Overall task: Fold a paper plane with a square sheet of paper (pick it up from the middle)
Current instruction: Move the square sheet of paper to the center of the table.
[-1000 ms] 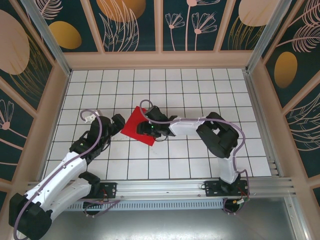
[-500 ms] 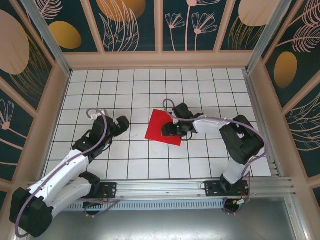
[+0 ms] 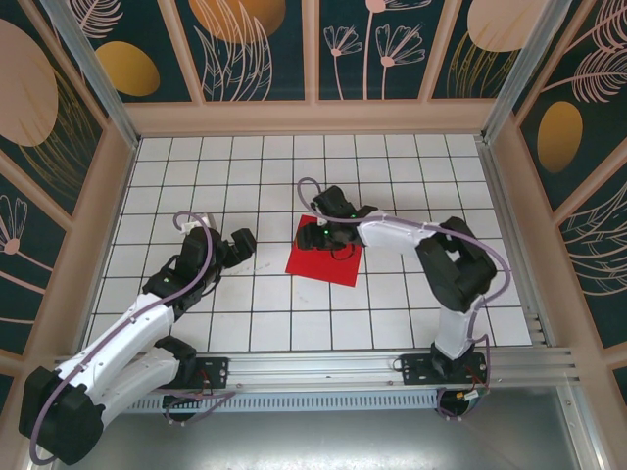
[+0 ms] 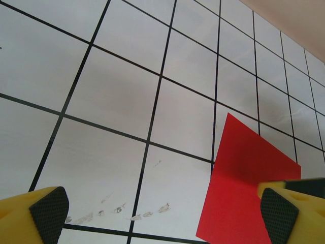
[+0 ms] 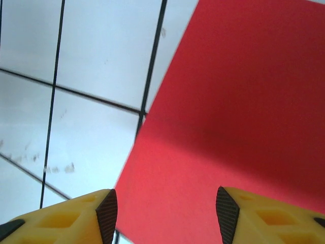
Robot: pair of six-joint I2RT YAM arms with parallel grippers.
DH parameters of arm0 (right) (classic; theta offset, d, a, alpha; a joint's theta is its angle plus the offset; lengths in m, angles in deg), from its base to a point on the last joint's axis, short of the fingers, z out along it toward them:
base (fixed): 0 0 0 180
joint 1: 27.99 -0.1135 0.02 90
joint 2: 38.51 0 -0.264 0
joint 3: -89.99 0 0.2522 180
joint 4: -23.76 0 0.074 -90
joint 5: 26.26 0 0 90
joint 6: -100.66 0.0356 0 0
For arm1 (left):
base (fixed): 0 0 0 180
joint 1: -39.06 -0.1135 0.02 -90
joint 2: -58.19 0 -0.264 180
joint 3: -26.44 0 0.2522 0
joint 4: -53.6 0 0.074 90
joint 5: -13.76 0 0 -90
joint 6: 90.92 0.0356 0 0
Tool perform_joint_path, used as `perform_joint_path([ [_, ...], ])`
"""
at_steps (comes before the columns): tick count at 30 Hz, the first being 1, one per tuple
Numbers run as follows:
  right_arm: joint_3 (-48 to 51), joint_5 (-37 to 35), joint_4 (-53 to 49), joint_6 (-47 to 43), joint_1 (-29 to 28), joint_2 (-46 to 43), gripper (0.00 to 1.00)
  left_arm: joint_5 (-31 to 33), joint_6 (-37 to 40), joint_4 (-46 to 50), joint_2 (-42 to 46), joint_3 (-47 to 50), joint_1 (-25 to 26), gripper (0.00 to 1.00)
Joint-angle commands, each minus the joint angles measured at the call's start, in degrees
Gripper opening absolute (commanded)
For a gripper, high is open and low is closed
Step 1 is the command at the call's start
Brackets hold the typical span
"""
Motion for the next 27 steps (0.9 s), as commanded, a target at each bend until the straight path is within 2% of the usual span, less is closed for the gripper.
perform_joint_path([
  [1,-3.46,1.27,0.84,2.40,-0.67,5.16,0.57,1.47,0.71,0.78,0.09,0.01,-0.40,0.99],
  [7,-3.46,3.22,-1.72,-1.27,-1.07,8.38,0.54,2.01,1.37,2.77,1.58,-0.37,-0.43,0.99],
  [15,6.56,6.33,-2.50,-8.11,-1.62,2.70,0.54,1.37,1.59,3.49,3.01,-0.72,-0.43,0.99],
  [20,4.35,6.43,-3.16,-8.75,-1.52,1.65,0.55,1.54,2.06,2.94,2.92,-1.25,-0.41,0.99],
  [24,0.64,3.35,-3.95,-5.32,-2.16,0.36,0.56,2.42,2.34,1.09,3.00,-1.38,-0.47,0.99],
  [27,-0.72,-3.40,-4.88,-0.05,-2.56,-1.06,0.57,2.75,3.27,-1.28,2.76,-0.75,-0.45,0.99],
])
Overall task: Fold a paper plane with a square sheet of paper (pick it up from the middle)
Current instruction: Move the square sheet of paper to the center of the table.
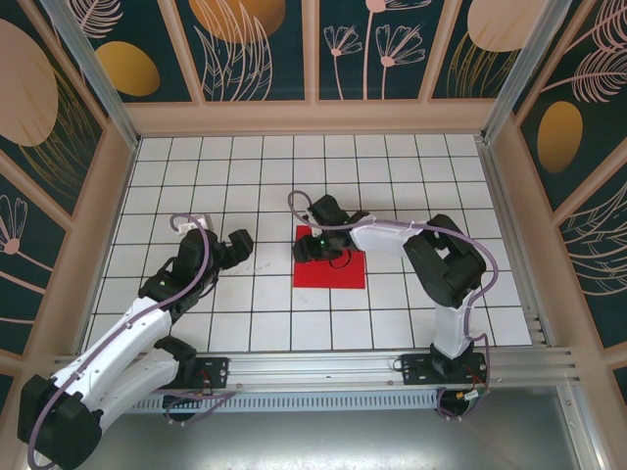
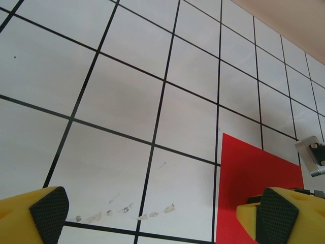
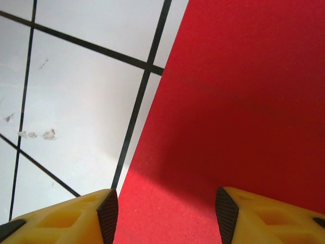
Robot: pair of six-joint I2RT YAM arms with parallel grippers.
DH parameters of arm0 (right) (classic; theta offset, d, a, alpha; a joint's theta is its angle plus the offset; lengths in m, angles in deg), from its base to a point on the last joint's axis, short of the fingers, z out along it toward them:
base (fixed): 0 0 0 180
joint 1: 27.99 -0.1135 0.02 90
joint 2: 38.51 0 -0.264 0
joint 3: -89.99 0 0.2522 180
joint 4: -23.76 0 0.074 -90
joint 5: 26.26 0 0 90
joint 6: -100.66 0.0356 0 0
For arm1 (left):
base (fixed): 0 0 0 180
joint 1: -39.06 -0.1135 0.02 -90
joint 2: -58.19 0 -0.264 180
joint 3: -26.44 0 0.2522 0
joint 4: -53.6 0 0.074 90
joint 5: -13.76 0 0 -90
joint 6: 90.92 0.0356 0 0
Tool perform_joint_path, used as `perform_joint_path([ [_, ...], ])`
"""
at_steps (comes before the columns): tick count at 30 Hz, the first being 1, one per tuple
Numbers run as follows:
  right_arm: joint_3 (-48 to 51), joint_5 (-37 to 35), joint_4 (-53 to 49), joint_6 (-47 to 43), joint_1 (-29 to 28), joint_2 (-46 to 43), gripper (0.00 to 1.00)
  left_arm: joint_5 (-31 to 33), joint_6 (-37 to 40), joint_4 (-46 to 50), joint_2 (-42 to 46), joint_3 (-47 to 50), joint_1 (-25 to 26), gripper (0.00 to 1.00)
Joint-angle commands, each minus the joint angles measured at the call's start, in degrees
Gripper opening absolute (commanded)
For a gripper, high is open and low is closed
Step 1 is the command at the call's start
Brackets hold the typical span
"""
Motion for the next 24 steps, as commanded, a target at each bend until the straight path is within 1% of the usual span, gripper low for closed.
perform_joint_path([
  [1,-1.85,-7.53,-3.11,6.79,-0.59,-2.83,0.59,1.52,2.09,-3.52,0.12,-0.46,-0.39,0.99],
  [6,-2.60,-17.48,-4.47,18.22,-0.24,-1.93,0.61,2.70,0.64,-6.04,-2.37,-0.16,-0.43,0.99],
  [8,-3.06,-20.90,-5.43,21.67,-0.24,-1.61,0.63,2.37,1.98,-7.21,-3.91,-1.03,-0.45,0.99],
  [10,-3.08,-23.46,-5.37,23.76,-0.41,-1.61,0.63,2.54,4.05,-6.25,-6.11,-3.33,-0.45,0.99],
  [13,-1.71,-21.91,-1.81,22.96,-0.33,-1.10,0.63,4.00,5.86,-3.69,-8.86,-6.58,-0.45,0.99],
  [16,-0.79,-21.65,-1.00,22.03,-0.98,-0.94,0.63,4.71,5.17,-3.64,-9.21,-6.42,-0.46,0.99],
  [19,1.75,-18.52,1.56,19.17,-0.99,-0.29,0.63,4.37,3.71,-4.57,-9.93,-6.06,-0.46,0.99],
  [24,4.89,-16.55,3.43,16.04,-1.29,1.30,0.62,4.29,0.29,-6.83,-12.90,-6.53,-0.44,0.99],
])
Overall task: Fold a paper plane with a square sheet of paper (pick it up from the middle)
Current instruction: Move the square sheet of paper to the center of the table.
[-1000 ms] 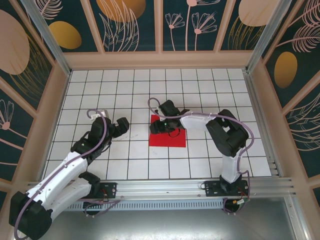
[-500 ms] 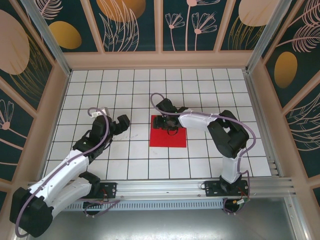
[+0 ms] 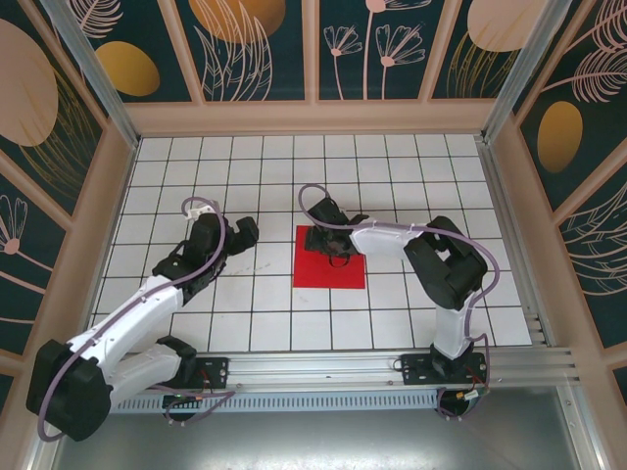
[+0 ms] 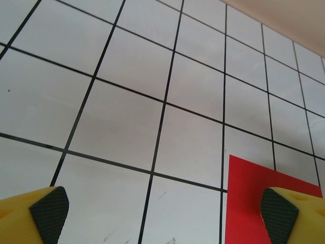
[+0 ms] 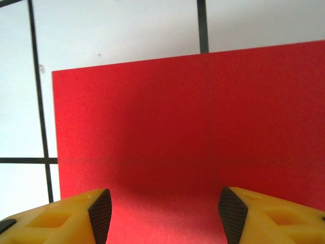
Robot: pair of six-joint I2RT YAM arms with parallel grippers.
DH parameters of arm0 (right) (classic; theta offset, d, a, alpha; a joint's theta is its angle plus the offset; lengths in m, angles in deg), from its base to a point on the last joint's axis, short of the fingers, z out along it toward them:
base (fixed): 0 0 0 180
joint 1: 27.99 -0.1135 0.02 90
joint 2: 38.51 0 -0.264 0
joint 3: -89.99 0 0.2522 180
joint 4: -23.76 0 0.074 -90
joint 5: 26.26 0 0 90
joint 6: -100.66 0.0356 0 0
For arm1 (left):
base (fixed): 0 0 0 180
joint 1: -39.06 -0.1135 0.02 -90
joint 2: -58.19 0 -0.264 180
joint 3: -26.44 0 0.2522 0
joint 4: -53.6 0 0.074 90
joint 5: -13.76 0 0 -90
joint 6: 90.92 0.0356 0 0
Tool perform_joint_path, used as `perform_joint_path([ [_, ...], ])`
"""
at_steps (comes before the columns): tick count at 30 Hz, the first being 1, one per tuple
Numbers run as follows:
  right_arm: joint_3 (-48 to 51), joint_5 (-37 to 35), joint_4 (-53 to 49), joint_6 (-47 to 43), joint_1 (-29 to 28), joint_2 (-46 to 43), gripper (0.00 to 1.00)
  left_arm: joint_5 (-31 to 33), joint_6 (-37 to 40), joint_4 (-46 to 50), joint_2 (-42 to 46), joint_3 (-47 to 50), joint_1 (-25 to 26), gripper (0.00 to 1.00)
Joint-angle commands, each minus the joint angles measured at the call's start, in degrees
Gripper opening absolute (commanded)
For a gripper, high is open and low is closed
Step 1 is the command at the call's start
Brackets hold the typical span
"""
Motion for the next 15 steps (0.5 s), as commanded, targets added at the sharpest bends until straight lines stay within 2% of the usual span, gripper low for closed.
perform_joint_path([
  [1,2.86,2.77,1.20,-2.98,-0.44,2.17,0.62,1.22,-2.39,-2.29,-1.77,-1.84,-0.47,0.99],
  [7,3.78,5.09,1.22,-7.12,-0.11,3.32,0.59,1.67,-3.77,-4.71,-3.52,-3.55,-0.46,0.99],
  [15,8.84,8.00,-0.37,-18.73,1.87,-1.97,0.58,0.00,-4.48,-4.88,-7.41,-4.80,-0.52,0.99],
])
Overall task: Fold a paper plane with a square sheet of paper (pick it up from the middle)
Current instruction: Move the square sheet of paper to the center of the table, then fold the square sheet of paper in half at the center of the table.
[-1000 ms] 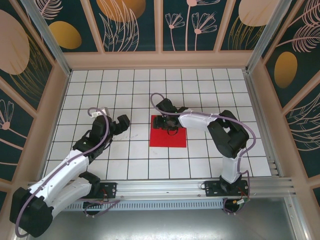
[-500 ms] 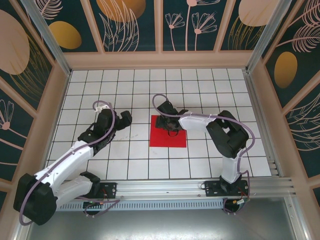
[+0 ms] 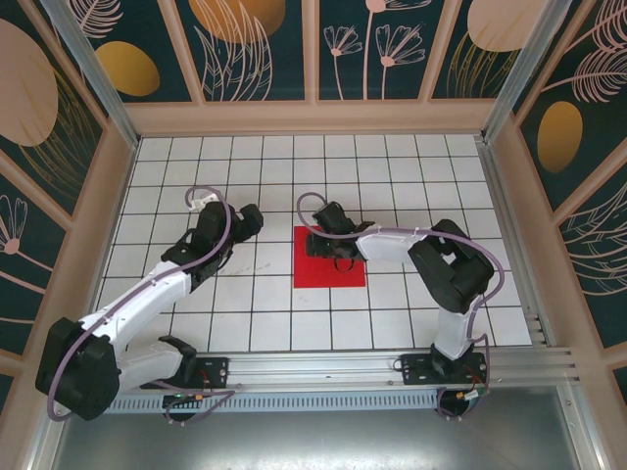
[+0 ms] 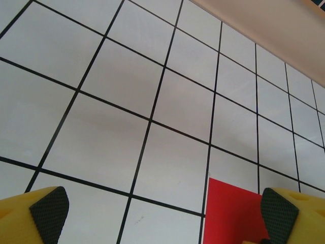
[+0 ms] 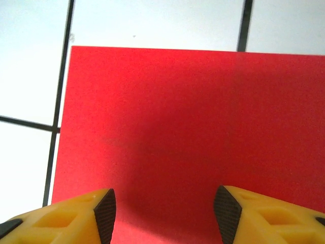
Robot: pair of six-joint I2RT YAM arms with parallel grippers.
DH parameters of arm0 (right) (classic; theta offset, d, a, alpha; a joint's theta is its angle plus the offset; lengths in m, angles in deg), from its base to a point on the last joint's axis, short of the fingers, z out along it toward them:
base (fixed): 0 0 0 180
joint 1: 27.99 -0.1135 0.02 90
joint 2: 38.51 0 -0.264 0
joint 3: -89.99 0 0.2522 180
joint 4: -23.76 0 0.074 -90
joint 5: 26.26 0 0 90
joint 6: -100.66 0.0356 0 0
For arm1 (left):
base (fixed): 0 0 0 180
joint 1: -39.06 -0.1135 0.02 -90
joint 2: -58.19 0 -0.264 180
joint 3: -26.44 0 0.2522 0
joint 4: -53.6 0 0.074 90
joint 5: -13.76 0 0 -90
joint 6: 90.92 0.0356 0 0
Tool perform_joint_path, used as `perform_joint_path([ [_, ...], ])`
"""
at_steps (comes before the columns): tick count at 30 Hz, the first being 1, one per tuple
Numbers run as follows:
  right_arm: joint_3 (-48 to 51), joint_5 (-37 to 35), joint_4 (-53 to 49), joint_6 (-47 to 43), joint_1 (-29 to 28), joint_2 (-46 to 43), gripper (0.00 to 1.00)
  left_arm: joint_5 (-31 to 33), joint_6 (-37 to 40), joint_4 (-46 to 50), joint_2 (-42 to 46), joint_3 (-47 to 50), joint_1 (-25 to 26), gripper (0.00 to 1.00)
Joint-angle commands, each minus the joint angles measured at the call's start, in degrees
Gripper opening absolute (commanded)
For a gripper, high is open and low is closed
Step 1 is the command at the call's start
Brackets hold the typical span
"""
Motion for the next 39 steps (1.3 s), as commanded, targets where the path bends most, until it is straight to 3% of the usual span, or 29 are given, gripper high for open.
perform_joint_path([
  [1,1.68,5.14,-8.65,-5.79,1.36,0.11,0.58,-0.40,-0.68,-1.23,-1.15,-0.25,-0.28,0.99],
  [6,-5.63,4.18,-15.03,-2.14,1.13,-1.55,0.64,-0.91,1.84,-1.39,-2.72,-0.53,-0.26,0.99],
  [14,-9.98,-9.46,-26.57,19.33,-2.23,-1.74,0.79,-4.54,4.43,-2.75,-2.80,0.80,-0.22,0.99],
  [23,-13.69,-10.70,-29.96,17.72,-3.10,4.17,0.87,-7.28,7.93,-3.30,-5.38,-0.22,-0.26,0.99],
  [29,-13.52,-7.14,-27.99,15.96,-3.10,8.09,0.91,-7.40,8.75,-3.00,-5.32,0.10,-0.26,0.99],
  [39,-10.31,-6.97,-28.26,14.62,-3.86,12.73,0.81,-6.95,9.43,-2.21,-3.81,1.28,-0.28,0.99],
])
